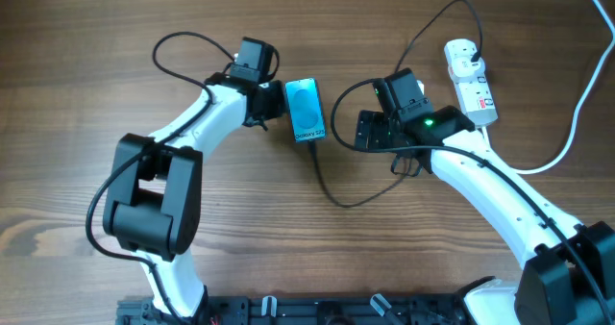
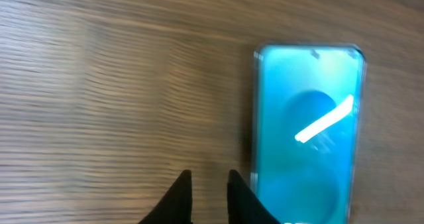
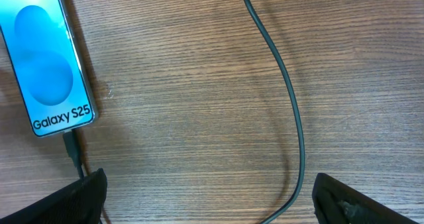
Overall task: Plug charger to phone and switch on socket
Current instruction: 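Move the right gripper to the white power strip's switches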
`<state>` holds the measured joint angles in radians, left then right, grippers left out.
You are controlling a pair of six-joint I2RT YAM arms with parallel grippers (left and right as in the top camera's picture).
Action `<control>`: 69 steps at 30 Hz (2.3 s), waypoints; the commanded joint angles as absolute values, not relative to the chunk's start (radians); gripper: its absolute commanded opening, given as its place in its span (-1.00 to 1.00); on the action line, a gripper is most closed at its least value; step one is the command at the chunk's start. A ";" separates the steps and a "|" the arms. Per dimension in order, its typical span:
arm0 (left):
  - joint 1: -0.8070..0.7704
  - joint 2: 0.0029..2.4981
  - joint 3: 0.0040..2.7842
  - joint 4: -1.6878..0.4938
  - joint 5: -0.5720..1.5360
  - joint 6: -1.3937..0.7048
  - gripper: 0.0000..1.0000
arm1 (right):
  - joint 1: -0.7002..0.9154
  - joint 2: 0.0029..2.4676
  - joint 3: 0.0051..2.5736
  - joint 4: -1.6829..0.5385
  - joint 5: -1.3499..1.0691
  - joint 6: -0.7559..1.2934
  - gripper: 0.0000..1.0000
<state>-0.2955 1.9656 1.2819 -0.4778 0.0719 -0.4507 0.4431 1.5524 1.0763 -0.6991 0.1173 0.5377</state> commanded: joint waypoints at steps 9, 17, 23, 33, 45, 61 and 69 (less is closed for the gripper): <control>-0.256 1.975 1.279 -0.475 0.036 -0.454 1.00 | 0.438 1.554 1.097 -0.660 -0.107 0.594 0.39; -0.256 1.975 1.279 -0.475 0.036 -0.454 1.00 | 0.423 1.554 1.212 -0.810 -0.105 0.542 -0.91; -0.256 1.975 1.279 -0.475 0.036 -0.454 1.00 | 0.302 1.554 1.493 -1.074 -0.041 0.448 -0.81; -0.256 1.975 1.279 -0.475 0.036 -0.454 1.00 | -0.019 1.591 1.540 -1.111 0.304 0.419 0.99; -0.256 1.975 1.279 -0.475 0.036 -0.454 1.00 | -0.138 1.730 1.530 -1.071 0.178 0.156 0.98; -0.256 1.975 1.279 -0.475 0.036 -0.454 1.00 | -0.268 2.114 1.530 -0.830 0.056 0.215 0.99; -0.257 1.975 1.279 -0.475 0.036 -0.454 1.00 | -0.298 2.125 1.530 -0.723 0.021 0.347 0.99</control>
<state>-0.2558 1.9656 1.2819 -0.4778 0.0494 -0.4576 -0.2932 2.0949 1.5322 -0.7551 0.0513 0.2779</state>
